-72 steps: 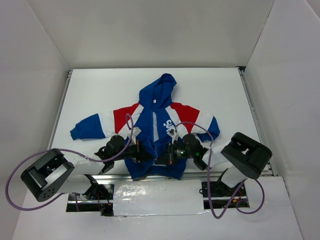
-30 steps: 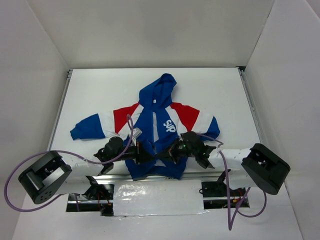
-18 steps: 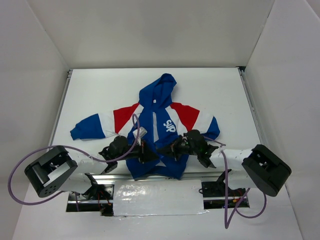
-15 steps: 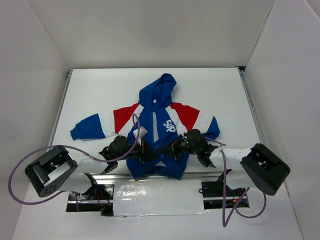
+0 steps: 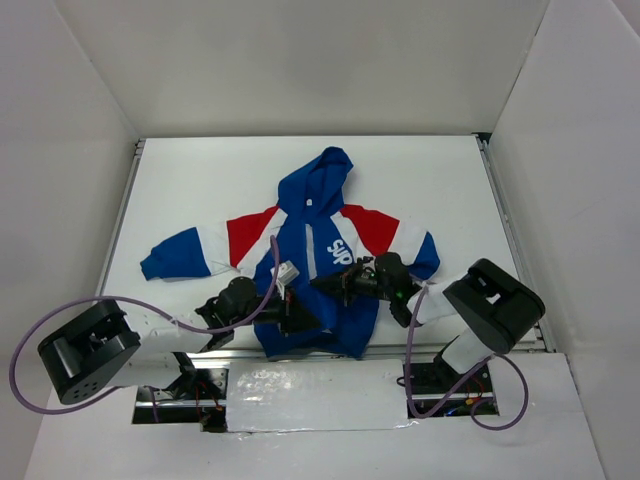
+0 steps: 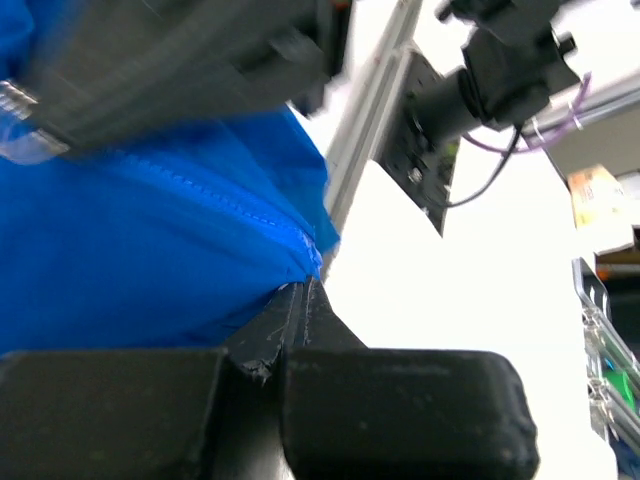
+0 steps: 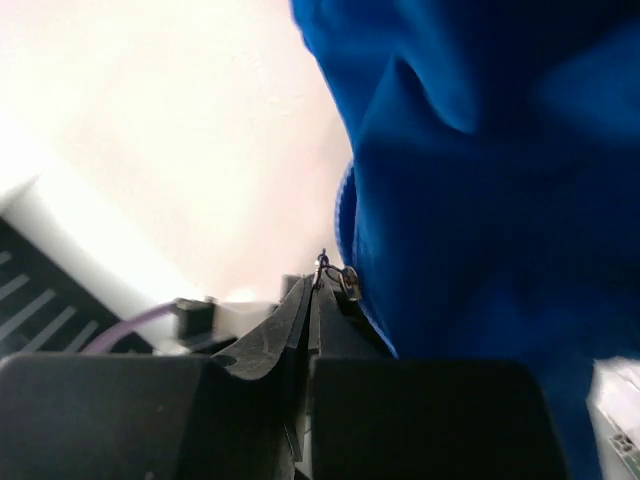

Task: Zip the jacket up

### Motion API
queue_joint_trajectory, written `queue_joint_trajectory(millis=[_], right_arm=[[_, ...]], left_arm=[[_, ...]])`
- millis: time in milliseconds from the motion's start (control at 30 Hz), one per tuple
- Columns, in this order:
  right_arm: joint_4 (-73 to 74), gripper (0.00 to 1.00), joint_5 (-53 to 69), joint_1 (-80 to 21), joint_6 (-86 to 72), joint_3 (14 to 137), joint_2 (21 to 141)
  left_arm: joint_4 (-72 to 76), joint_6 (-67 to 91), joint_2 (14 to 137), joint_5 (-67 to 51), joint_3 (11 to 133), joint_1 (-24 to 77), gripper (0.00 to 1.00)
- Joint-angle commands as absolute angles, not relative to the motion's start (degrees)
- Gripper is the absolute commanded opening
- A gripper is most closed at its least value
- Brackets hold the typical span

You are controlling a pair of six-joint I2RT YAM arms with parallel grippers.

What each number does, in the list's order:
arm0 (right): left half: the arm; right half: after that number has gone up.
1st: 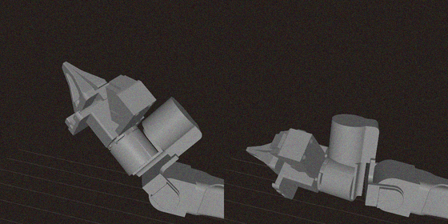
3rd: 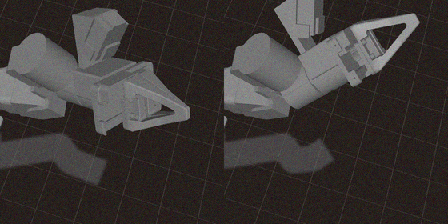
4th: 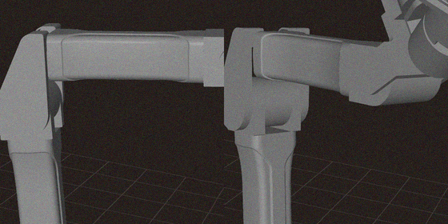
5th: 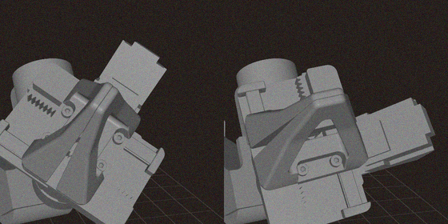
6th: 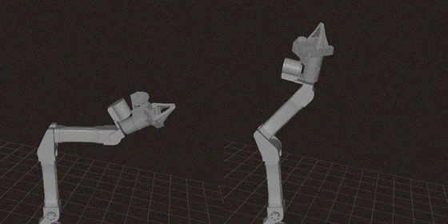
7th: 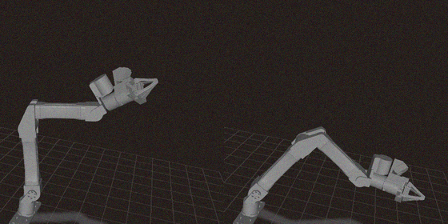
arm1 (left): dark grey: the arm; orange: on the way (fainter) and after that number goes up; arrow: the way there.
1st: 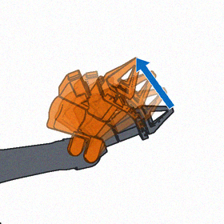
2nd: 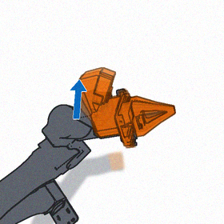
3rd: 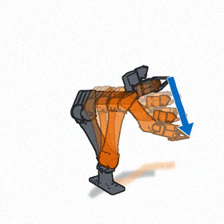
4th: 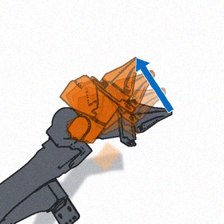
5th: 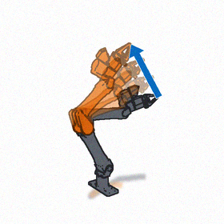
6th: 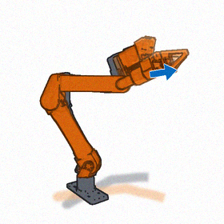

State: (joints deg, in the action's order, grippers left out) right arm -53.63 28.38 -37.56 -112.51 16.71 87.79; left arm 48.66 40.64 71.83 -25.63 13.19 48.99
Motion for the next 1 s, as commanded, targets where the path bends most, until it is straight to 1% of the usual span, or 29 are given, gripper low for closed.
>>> queue_joint_trajectory(millis=[0,167,233,300,400,567,633,667,700,733,767,833,867,933,967], right_arm=[[-66.2,0.00,25.2,-36.0,-119.5,19.9,88.2],[-52.6,0.00,22.7,-35.3,-116.7,22.3,82.1],[-48.1,0.00,21.6,-34.6,-115.8,24.6,81.5],[-48.3,0.00,22.0,-33.7,-115.1,26.1,83.2],[-49.4,0.00,23.7,-30.5,-114.9,32.2,88.2],[-42.0,0.00,23.0,-26.2,-111.0,43.0,97.5],[-36.6,0.00,20.5,-23.7,-106.6,49.8,100.5],[-30.2,0.00,19.9,-22.9,-104.7,52.5,101.4],[-26.9,0.00,19.3,-21.8,-101.3,59.2,103.8],[-24.3,0.00,19.0,-20.2,-99.7,62.8,105.4],[-19.8,0.00,19.1,-19.2,-98.1,71.0,107.1],[-14.2,0.00,19.8,-16.3,-92.8,81.2,113.8],[-9.1,0.00,20.1,-15.3,-89.8,91.6,117.7],[-5.6,0.00,20.9,-13.2,-87.0,100.2,120.7],[-3.5,0.00,22.7,-12.8,-85.7,109.5,122.2]], left_arm=[[46.2,39.3,69.2,-32.9,12.3,51.3,0.00],[43.2,38.5,66.0,-31.2,11.4,51.9,0.00],[43.0,38.7,65.5,-31.2,11.3,51.9,0.00],[42.7,38.7,65.4,-31.1,11.3,52.2,0.00],[42.1,38.9,65.0,-30.5,11.3,52.6,0.00],[39.7,38.3,63.2,-28.9,11.5,53.1,0.00],[38.0,38.1,62.4,-27.7,11.6,53.3,0.00],[37.5,37.8,61.8,-27.6,11.6,53.4,0.00],[37.1,37.7,61.5,-27.4,11.5,53.4,0.00],[36.7,37.7,61.3,-26.7,11.5,53.6,0.00],[36.7,37.7,61.3,-26.6,11.3,53.7,0.00],[36.6,37.5,61.5,-25.2,11.3,53.7,0.00],[36.6,37.5,62.1,-24.6,11.2,53.8,0.00],[36.7,37.9,63.4,-22.6,11.1,53.9,0.00],[37.0,38.0,64.0,-22.0,11.0,53.9,0.00]])
